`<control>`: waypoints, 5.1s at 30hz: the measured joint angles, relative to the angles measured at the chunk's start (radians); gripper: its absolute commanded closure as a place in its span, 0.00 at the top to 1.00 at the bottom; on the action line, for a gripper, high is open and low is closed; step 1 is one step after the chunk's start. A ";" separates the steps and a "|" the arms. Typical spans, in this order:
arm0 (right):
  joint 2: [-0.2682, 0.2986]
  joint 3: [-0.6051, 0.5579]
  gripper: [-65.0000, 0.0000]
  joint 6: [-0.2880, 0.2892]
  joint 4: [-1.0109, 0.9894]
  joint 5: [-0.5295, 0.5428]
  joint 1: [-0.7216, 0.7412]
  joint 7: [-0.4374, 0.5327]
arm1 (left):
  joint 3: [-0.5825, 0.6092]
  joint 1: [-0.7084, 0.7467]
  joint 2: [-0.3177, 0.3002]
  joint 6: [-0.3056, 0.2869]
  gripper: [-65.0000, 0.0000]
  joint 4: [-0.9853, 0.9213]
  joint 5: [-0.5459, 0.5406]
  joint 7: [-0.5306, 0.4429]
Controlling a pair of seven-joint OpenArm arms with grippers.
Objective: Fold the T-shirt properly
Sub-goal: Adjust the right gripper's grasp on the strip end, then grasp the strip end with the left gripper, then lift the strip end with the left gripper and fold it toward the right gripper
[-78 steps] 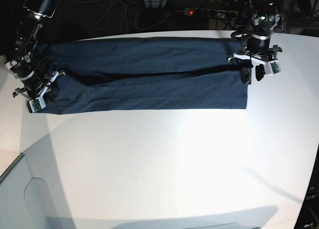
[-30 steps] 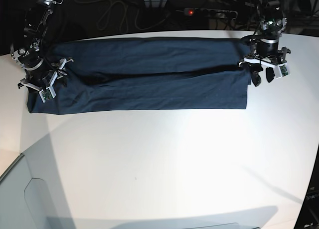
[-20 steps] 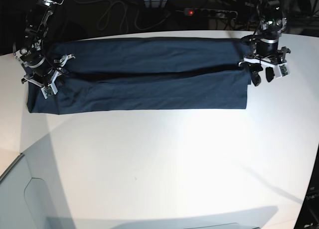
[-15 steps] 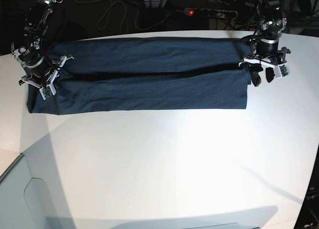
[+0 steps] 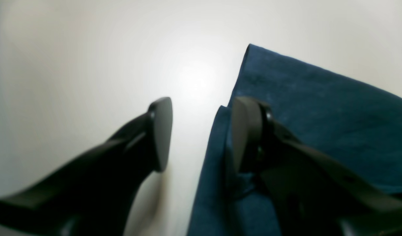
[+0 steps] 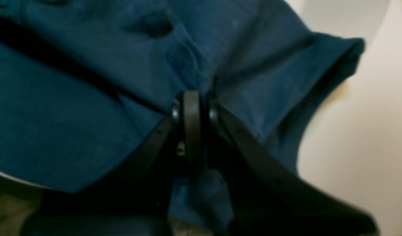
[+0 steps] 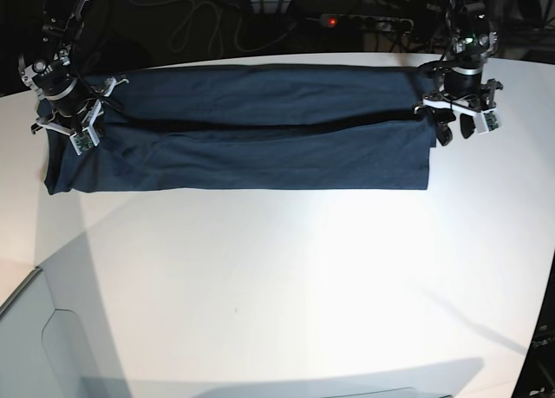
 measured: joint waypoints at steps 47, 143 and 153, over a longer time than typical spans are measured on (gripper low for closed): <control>-0.047 0.007 0.56 0.000 -0.194 0.002 0.146 0.001 | 0.076 -0.025 0.000 -0.003 0.63 -0.084 -0.004 -0.007; -0.047 -0.058 0.57 0.000 -0.194 0.003 0.146 0.011 | 0.998 -0.319 0.153 0.023 0.00 -0.144 0.011 -0.005; -0.043 -0.059 0.56 0.000 -0.194 0.003 0.146 0.011 | 0.997 -0.339 0.166 0.023 0.00 -0.178 0.011 -0.004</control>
